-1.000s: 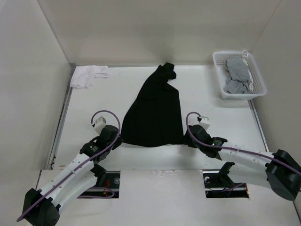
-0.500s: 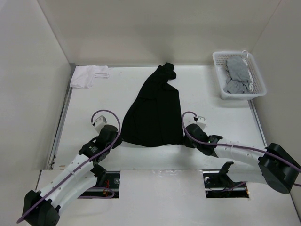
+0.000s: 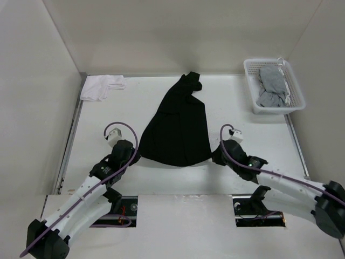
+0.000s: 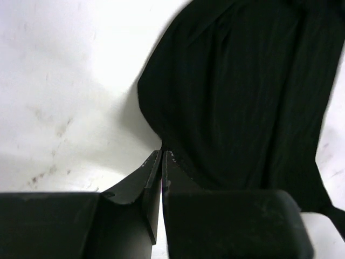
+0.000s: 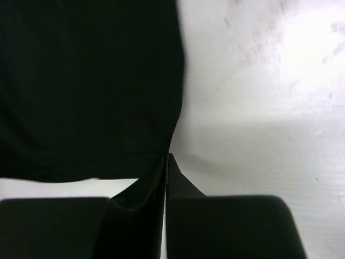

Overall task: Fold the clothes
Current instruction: Flatten the tank top out

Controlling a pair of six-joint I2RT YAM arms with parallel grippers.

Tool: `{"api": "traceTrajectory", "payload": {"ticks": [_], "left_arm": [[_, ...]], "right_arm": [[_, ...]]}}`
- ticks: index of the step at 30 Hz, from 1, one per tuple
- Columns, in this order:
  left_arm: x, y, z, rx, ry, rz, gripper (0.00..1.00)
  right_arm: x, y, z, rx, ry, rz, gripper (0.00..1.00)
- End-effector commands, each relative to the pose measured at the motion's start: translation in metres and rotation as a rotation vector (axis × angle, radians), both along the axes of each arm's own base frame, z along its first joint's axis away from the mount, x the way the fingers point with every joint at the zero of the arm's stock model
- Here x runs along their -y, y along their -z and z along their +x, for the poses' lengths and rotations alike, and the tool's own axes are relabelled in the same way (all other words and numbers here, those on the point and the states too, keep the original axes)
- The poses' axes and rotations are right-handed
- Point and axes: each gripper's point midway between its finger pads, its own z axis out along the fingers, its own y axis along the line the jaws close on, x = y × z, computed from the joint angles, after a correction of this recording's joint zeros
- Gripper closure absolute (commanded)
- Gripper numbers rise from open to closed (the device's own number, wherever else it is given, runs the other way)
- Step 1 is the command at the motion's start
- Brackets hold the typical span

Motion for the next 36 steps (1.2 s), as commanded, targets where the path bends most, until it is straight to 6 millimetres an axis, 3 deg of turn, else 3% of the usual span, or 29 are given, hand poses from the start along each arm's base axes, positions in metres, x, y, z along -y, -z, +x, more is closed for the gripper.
{"api": "traceTrajectory", "payload": {"ticks": [1,4,6,10,12,15,21,25,27,29,32,36], "left_arm": [[0.006,-0.098,0.041,0.284,-0.009,-0.055,0.99],[0.002,-0.186,0.053,0.495,-0.032,-0.096,0.99],[-0.004,-0.246,0.051,0.631,-0.050,-0.125,0.99],[-0.025,-0.361,0.026,0.895,-0.105,-0.195,0.99],[-0.042,-0.407,0.009,1.004,-0.147,-0.207,0.99],[-0.065,-0.462,-0.017,1.135,-0.198,-0.220,0.99],[-0.084,-0.532,-0.040,1.275,-0.242,-0.204,0.99],[-0.081,-0.558,-0.038,1.328,-0.238,-0.190,0.99],[-0.070,-0.554,-0.023,1.308,-0.221,-0.178,0.99],[-0.054,-0.535,0.005,1.250,-0.202,-0.145,0.98],[-0.034,-0.488,0.058,1.139,-0.200,-0.055,0.98],[-0.036,-0.427,0.123,1.008,-0.252,-0.013,0.98]], "right_arm": [[0.005,-0.091,0.027,0.268,0.050,0.076,0.98],[0.025,-0.187,0.031,0.483,0.091,0.077,0.99],[0.041,-0.251,0.028,0.609,0.124,0.082,0.99],[0.078,-0.375,0.007,0.843,0.197,0.118,0.99],[0.096,-0.429,-0.006,0.938,0.230,0.132,0.99],[0.118,-0.492,-0.020,1.050,0.261,0.135,0.98],[0.145,-0.584,-0.033,1.195,0.318,0.100,0.98],[0.136,-0.615,-0.028,1.248,0.315,0.041,0.98],[0.123,-0.618,-0.015,1.261,0.317,-0.009,0.98],[0.106,-0.610,0.004,1.254,0.308,-0.062,0.98],[0.085,-0.582,0.049,1.215,0.297,-0.119,0.98],[0.063,-0.530,0.117,1.119,0.231,-0.104,0.98]]}}
